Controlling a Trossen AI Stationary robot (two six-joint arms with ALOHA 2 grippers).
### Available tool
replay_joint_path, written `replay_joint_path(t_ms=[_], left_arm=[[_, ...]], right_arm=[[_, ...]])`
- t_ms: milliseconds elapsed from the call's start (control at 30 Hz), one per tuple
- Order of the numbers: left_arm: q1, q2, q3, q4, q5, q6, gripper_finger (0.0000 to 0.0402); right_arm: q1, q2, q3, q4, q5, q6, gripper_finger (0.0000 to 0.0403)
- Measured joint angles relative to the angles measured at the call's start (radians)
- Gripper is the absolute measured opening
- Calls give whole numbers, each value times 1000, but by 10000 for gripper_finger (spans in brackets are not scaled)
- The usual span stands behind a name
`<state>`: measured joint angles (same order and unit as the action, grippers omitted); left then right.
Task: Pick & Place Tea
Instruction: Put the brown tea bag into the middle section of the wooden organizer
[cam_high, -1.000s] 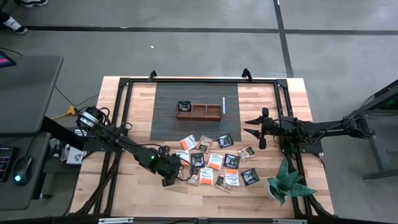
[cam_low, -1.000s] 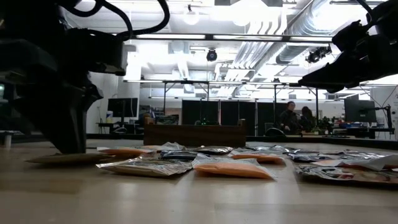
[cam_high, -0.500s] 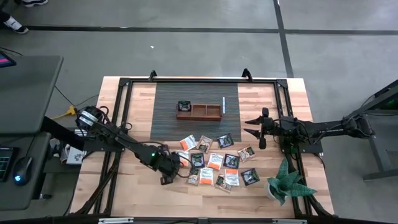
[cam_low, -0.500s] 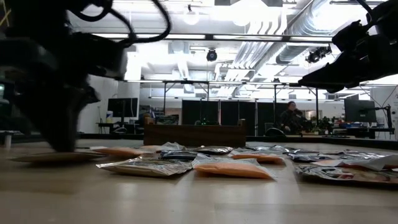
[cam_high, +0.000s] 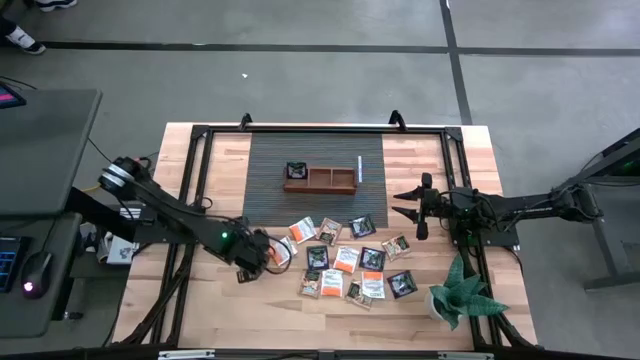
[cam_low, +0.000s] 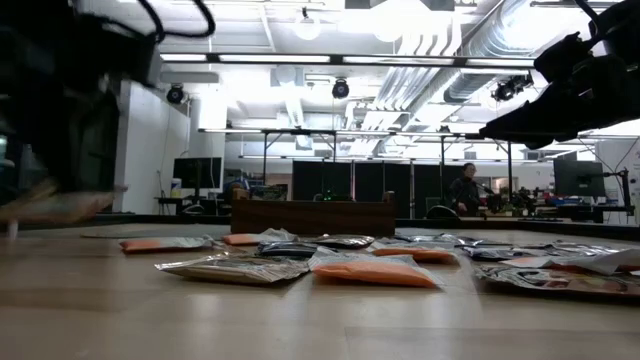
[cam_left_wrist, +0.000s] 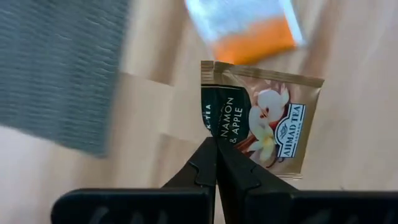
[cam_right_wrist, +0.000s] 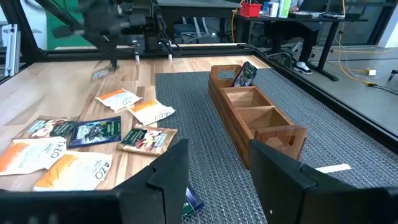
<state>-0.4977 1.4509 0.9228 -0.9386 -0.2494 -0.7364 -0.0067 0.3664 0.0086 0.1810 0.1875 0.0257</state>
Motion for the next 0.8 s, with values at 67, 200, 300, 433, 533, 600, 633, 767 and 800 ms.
replay_joint_path(t_ms=[67, 200, 300, 433, 533, 600, 633, 767, 800], left_arm=[[7, -20, 26, -71, -84, 23, 0], [46, -35, 89, -144, -260, 127, 0], [90, -33, 130, -137, -369, 238, 0], [153, -13, 179, -102, -473, 391, 0], [191, -3, 192, -64, -505, 506, 0], [213, -4, 197, -13, -534, 572, 0], [224, -4, 197, 4, -548, 602, 0], [253, -4, 197, 77, -579, 691, 0], [259, -4, 197, 91, -582, 710, 0]], right_arm=[[0, -1, 0, -1, 0, 0, 162], [0, -1, 0, -1, 0, 0, 159], [0, -1, 0, 0, 0, 0, 157], [0, -1, 0, -3, 0, 0, 157], [0, -1, 0, -3, 0, 0, 160], [0, -1, 0, -3, 0, 0, 162], [0, -1, 0, -3, 0, 0, 162], [0, -1, 0, -3, 0, 0, 161], [0, -1, 0, -4, 0, 0, 160]])
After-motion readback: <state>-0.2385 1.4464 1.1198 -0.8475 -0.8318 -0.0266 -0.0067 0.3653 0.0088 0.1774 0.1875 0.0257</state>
